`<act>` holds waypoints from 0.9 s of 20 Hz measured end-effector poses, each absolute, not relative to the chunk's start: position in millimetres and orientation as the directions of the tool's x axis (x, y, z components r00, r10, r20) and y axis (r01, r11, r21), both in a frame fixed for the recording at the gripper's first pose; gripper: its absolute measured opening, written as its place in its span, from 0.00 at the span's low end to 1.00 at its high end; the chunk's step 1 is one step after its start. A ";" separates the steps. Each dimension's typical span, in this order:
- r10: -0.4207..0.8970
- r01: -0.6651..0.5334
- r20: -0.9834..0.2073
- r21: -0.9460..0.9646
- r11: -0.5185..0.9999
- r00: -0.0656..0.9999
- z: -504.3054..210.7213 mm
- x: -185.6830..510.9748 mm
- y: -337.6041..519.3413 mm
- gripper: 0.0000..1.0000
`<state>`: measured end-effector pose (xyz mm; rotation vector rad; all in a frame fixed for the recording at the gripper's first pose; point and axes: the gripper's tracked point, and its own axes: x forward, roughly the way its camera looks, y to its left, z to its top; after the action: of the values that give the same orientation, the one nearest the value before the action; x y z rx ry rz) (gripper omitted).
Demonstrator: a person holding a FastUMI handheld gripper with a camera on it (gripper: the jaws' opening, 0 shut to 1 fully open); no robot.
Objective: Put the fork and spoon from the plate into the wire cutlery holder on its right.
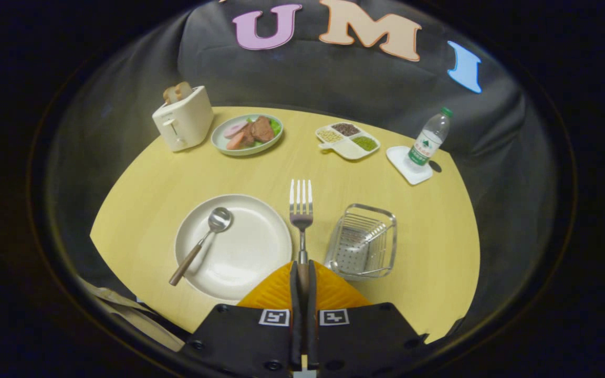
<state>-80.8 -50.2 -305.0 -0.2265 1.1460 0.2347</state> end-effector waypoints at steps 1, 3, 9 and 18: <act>0.055 -0.292 -0.918 -0.068 0.954 0.393 -303.9 -79.7 -58.6 0.07; 0.027 -0.277 -0.921 -0.089 0.957 0.389 -304.1 -79.3 -74.1 0.07; -0.038 -0.246 -0.934 -0.132 0.960 0.356 -310.2 -86.5 -107.1 0.08; -0.060 -0.194 -0.928 -0.139 0.971 0.367 -311.4 -82.2 -119.1 0.14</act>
<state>-82.2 -119.1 -311.4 -0.2409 1.1947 0.0871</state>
